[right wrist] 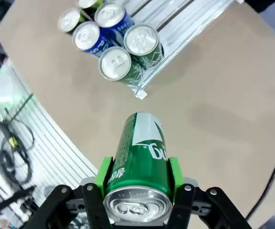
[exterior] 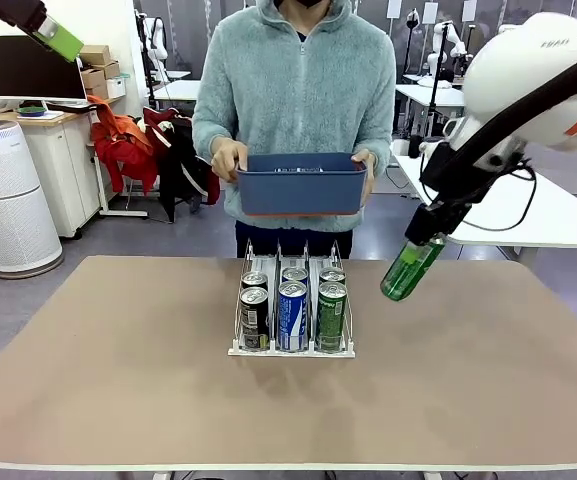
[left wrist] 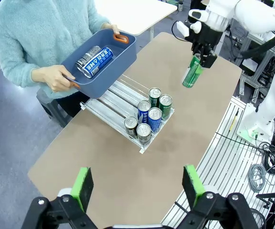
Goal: Fill the beverage cans into the dispenser.
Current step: Place the picked Sprite in the line of the Automatic Can Dispenser with the same cans.
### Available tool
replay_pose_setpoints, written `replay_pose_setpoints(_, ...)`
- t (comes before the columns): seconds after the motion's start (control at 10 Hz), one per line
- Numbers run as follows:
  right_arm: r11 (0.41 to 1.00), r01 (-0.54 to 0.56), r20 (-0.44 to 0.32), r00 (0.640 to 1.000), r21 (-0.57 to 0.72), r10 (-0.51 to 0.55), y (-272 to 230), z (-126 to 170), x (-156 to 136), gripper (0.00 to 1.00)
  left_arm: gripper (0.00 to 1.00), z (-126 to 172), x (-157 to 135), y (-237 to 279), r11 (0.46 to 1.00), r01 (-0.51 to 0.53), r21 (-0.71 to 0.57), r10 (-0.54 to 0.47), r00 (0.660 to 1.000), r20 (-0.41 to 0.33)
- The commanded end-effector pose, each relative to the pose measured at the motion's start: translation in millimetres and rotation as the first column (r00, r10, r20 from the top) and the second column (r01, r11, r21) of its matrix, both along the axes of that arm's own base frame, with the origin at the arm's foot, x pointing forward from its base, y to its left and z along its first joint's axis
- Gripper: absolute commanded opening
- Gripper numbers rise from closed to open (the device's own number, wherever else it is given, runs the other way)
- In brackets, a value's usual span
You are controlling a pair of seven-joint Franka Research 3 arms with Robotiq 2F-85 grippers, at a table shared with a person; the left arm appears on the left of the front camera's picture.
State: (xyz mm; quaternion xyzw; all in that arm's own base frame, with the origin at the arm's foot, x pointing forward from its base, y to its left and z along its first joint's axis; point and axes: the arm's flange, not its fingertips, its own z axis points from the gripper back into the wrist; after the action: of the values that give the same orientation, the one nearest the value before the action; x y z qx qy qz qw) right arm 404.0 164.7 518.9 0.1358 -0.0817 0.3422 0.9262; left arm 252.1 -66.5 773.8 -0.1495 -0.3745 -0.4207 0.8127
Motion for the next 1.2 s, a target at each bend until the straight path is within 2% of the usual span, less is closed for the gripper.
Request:
replay_pose_setpoints(0.0, 0.992, 0.128, 0.008, 0.992, -0.013, -0.128, 26, -9, -15, 0.58, 1.0, -2, 0, 1, 1.0, 0.003, 0.007, -0.003, 1.0, 0.005)
replay_pose_setpoints(0.1, 0.992, 0.126, 0.011, 0.992, -0.017, -0.126, 36, -21, -20, 0.58, 1.0, -2, 0, 1, 1.0, 0.003, 0.007, -0.003, 1.0, 0.005)
replay_pose_setpoints(0.4, 0.999, 0.03, -0.054, 0.998, -0.016, -0.031, 71, -52, -40, 0.58, 1.0, -2, 0, 1, 1.0, 0.003, 0.007, -0.003, 1.0, 0.005)
replay_pose_setpoints(0.7, 0.999, -0.03, -0.002, 1.0, -0.032, 0.03, 96, -63, -48, 0.58, 1.0, -2, 0, 1, 1.0, 0.003, 0.007, -0.003, 1.0, 0.005)
replay_pose_setpoints(0.8, 0.995, -0.054, 0.005, 0.998, -0.085, 0.055, 107, -70, -46, 0.58, 1.0, -2, 0, 1, 1.0, 0.003, 0.007, -0.003, 1.0, 0.005)
replay_pose_setpoints(0.9, 0.999, -0.016, -0.042, 0.999, -0.052, 0.014, 91, -60, -50, 0.58, 1.0, -2, 0, 1, 1.0, 0.003, 0.007, -0.003, 1.0, 0.005)
replay_pose_setpoints(1.1, 0.999, -0.016, -0.042, 0.999, -0.052, 0.014, 91, -60, -50, 0.58, 1.0, -2, 0, 1, 1.0, 0.003, 0.007, -0.003, 1.0, 0.005)
